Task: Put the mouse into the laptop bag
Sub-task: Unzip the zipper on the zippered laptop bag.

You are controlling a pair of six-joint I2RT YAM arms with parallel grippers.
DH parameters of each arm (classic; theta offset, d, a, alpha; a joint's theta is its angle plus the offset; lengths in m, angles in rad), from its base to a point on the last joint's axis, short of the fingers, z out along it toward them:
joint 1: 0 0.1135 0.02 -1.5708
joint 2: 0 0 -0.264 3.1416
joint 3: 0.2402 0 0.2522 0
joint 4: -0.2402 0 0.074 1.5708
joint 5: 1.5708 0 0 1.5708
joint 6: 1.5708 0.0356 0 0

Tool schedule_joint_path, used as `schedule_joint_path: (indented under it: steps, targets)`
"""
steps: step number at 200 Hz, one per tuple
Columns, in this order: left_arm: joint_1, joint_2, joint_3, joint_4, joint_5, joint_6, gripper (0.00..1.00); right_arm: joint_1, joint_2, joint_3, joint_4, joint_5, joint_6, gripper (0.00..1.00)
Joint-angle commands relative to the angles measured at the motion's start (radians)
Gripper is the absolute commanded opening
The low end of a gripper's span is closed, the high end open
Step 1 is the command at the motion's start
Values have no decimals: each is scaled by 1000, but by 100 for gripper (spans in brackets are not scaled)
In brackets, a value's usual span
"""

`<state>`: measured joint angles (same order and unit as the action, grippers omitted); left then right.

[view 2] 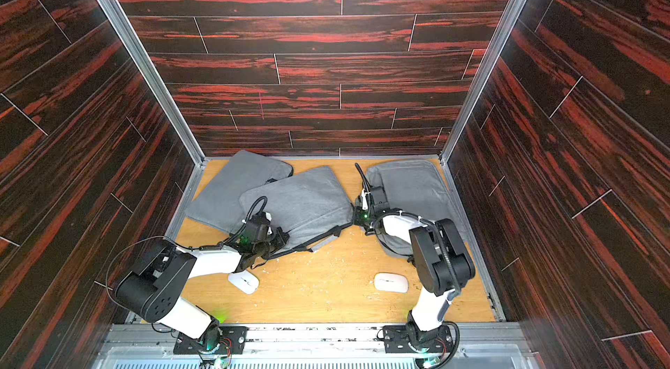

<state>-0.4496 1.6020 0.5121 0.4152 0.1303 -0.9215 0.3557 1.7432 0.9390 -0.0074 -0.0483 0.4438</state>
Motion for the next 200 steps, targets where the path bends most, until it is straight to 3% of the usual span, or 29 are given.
schedule_joint_path:
  steps: [1,113,147,174,200]
  targets:
    - [23,93,-103,-409,-138,-6,0,-36,-57,-10,-67,143,-51,0]
    - [52,188,-150,-320,-124,-12,0,-150,-68,61,-137,162,-90,0]
    - [54,164,-144,-338,-125,-6,0,-150,-72,77,-139,103,-83,0]
    - [54,112,-137,-356,-104,-8,0,-129,-121,38,-112,43,-36,29]
    - [50,32,-115,-411,-86,2,2,-19,-200,3,-142,99,-13,38]
